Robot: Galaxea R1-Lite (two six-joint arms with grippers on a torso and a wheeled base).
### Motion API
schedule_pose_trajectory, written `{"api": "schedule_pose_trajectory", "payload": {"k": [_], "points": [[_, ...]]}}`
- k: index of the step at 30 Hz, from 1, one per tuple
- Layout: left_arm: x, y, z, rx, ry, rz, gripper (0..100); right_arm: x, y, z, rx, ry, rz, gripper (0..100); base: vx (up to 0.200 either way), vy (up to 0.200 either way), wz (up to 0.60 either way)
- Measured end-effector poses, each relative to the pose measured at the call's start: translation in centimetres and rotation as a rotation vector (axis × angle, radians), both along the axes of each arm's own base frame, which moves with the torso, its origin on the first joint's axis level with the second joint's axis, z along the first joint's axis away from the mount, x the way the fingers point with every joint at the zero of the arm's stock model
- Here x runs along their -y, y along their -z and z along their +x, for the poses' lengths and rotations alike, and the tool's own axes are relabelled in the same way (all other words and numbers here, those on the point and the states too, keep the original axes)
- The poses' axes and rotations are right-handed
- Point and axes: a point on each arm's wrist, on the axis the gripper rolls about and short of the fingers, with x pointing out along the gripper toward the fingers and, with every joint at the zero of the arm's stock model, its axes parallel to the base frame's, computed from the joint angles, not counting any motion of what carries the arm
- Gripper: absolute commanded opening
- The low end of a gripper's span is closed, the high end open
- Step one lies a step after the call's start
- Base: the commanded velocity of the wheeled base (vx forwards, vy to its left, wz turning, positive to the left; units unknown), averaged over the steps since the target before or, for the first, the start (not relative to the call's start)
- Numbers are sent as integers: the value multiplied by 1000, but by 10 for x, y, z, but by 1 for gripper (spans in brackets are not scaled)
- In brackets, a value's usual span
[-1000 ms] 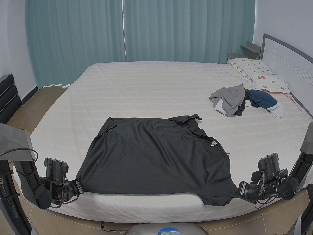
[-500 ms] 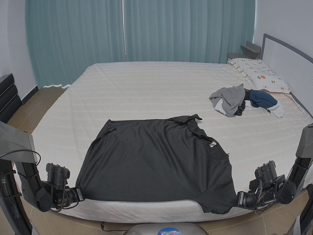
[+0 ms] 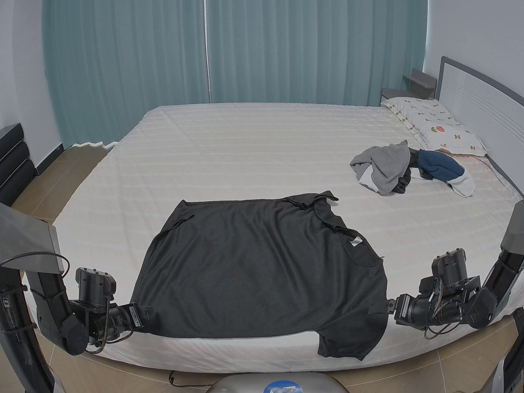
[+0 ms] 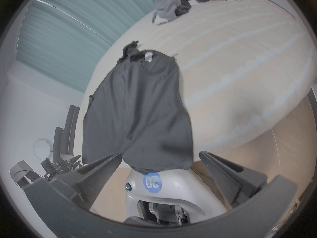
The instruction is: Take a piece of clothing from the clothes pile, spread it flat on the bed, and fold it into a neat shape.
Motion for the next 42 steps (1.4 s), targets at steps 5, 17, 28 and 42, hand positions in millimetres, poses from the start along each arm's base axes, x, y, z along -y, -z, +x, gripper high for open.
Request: {"api": "schedule_pose_trajectory", "payload": {"k": [5,17,28,42], "points": [[1,-6,2,41,-33,-46,100,-4,-8,11,51,-5,14,100,0,0,0],[1,-12,8,80,-58,-81,100,-7,-18,27,94,24,82,100,0,150,0],[1,-12,8,82,-55,-88,100,-5,-22,30,93,48,127,100,0,0,0],[2,-14,18,107,-122,-160,100,-4,-26,29,120,49,136,100,86,0,0]]}}
